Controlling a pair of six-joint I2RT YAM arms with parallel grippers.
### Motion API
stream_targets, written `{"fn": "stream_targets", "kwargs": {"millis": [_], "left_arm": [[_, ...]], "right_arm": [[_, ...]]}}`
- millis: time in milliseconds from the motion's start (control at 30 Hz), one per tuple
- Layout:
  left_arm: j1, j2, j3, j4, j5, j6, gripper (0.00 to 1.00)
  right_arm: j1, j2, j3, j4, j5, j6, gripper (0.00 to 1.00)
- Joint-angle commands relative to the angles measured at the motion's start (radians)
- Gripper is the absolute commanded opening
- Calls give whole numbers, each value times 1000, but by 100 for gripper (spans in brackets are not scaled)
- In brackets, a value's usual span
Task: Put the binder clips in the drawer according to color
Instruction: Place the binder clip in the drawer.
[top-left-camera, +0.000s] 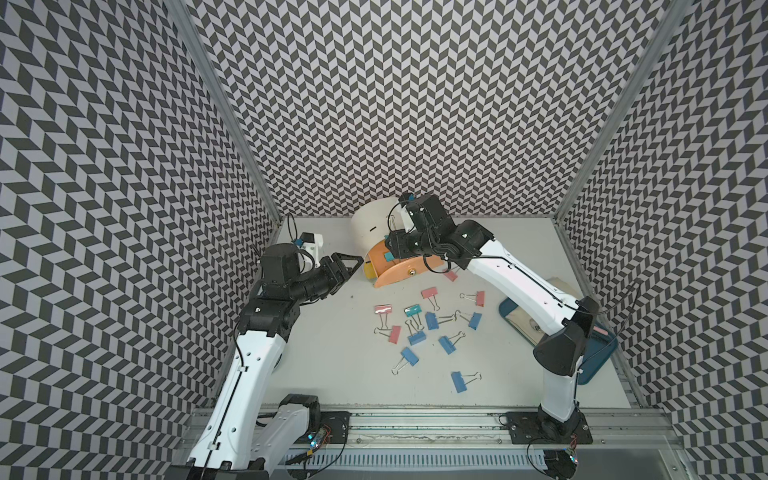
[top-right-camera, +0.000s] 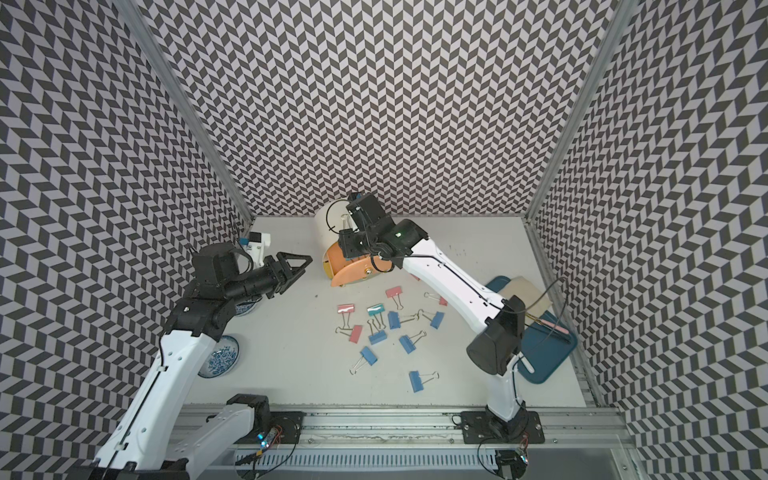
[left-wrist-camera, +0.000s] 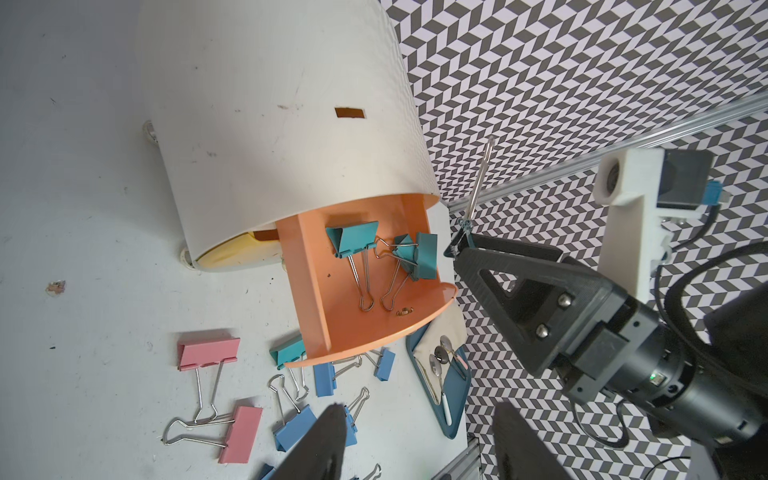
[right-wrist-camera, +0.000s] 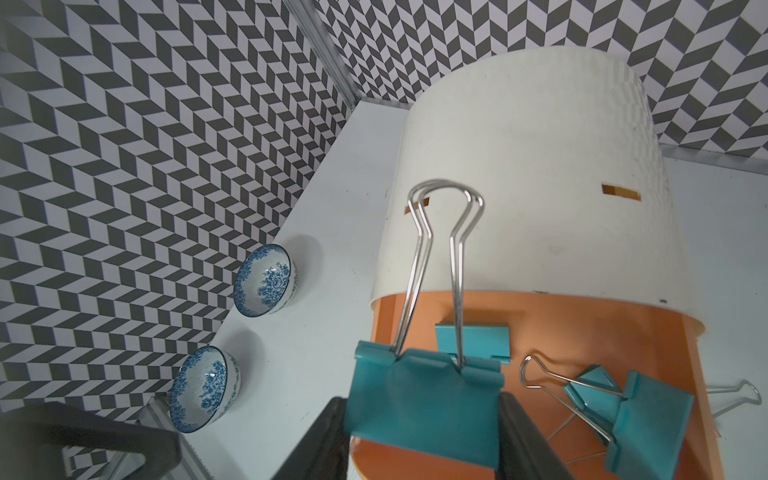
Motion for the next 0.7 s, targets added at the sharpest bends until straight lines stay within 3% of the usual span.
{"fn": "stream_targets", "kwargs": {"millis": [0,300,667], "left_arm": [[7,-24,-8,6,12,21,60],[8,-45,-12,-9,8,18,60],[9,-71,-14,-46,-6,30,60]], "right_arm": [[1,-22,-4,28,20,-7,56],[-17,-51,-7,33,26,9,64],[-25,-147,-42,46,42,28,64]]}}
